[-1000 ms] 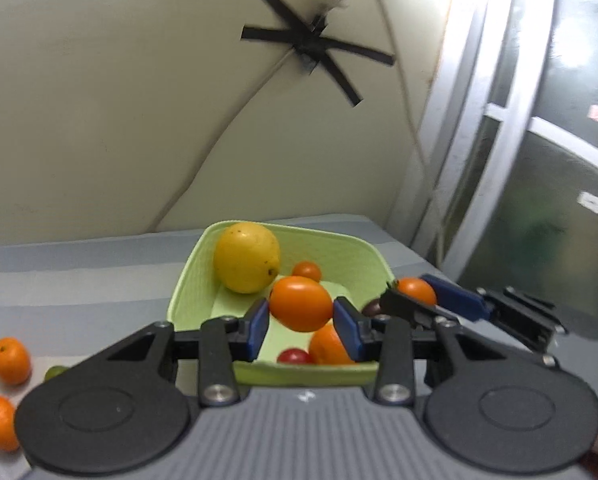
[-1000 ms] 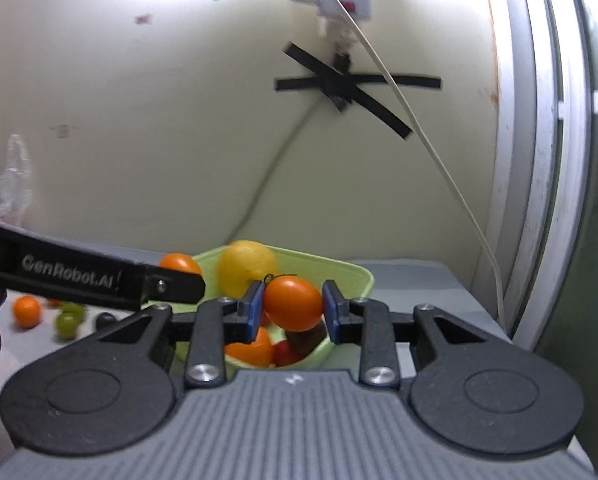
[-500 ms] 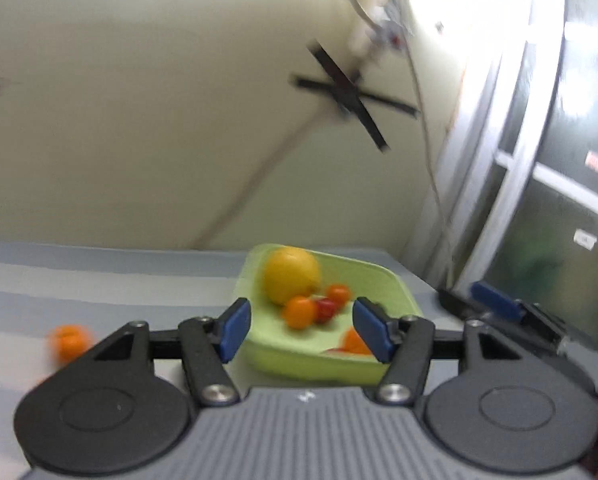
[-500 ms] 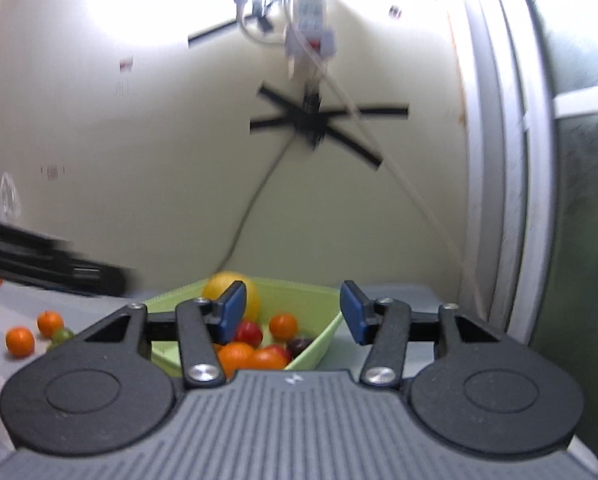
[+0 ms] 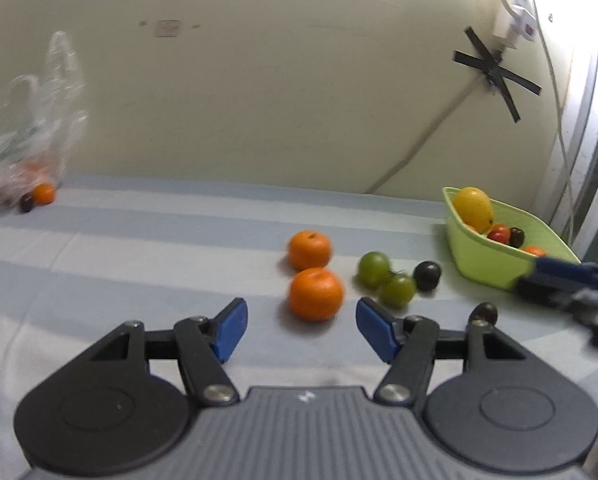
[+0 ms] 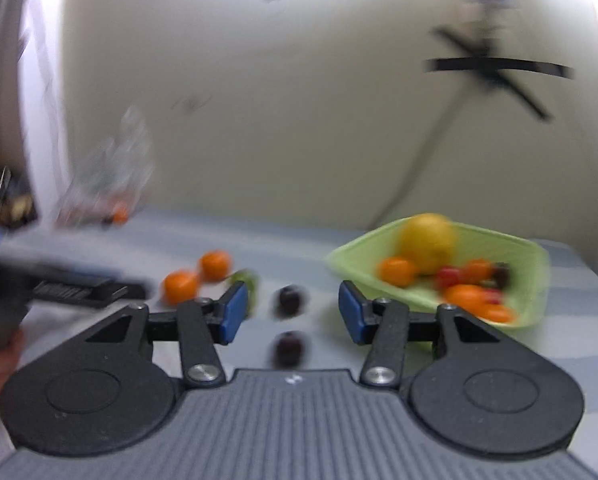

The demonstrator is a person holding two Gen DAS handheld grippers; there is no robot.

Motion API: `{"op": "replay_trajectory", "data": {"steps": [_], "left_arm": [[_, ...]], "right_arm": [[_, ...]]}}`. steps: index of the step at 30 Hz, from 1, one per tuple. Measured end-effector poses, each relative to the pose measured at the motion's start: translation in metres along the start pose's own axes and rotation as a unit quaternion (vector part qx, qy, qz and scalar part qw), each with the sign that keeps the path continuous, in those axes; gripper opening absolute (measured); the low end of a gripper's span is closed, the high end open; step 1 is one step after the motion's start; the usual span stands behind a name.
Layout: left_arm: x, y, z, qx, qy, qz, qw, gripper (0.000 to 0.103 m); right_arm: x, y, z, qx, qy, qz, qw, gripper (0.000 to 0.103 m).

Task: Organize fruits
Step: 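Grasp a tangerine with the left tool while the right tool grasps a green tomato, then carry the tangerine and green tomato into the green basket and release both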

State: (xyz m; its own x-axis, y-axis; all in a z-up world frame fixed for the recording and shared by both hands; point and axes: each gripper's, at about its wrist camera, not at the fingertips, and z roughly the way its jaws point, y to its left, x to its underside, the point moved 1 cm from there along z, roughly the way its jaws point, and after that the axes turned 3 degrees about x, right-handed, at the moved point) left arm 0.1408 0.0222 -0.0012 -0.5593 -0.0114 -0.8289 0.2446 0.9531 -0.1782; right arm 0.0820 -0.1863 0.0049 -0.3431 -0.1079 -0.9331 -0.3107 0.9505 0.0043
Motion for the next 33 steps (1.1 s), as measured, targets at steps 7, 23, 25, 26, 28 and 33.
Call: {"op": "replay_trajectory", "data": {"steps": [7, 23, 25, 26, 28, 33], "left_arm": [[-0.005, 0.0, 0.026, -0.002, 0.0, -0.018, 0.9998, 0.056], [0.007, -0.003, 0.026, -0.008, 0.018, -0.032, 0.9993, 0.038], [0.02, -0.004, 0.007, 0.018, 0.023, -0.05, 0.9983, 0.038], [0.027, -0.007, -0.003, 0.029, 0.024, -0.048, 0.9981, 0.038], [0.044, -0.016, -0.028, 0.048, 0.025, -0.042, 0.9977, 0.038], [0.078, -0.044, -0.072, 0.056, 0.014, 0.014, 0.9982, 0.038]], "right_arm": [[-0.008, 0.036, 0.056, -0.006, 0.054, -0.05, 0.997, 0.039], [0.0, 0.049, 0.072, -0.013, 0.094, -0.052, 0.994, 0.027], [0.004, 0.05, 0.054, -0.018, 0.092, -0.051, 0.994, 0.027], [0.008, 0.05, 0.042, -0.023, 0.091, -0.05, 0.994, 0.027], [0.018, 0.051, 0.013, -0.032, 0.085, -0.051, 0.995, 0.027], [0.046, 0.051, -0.052, -0.021, 0.067, -0.058, 0.996, 0.027]]}}
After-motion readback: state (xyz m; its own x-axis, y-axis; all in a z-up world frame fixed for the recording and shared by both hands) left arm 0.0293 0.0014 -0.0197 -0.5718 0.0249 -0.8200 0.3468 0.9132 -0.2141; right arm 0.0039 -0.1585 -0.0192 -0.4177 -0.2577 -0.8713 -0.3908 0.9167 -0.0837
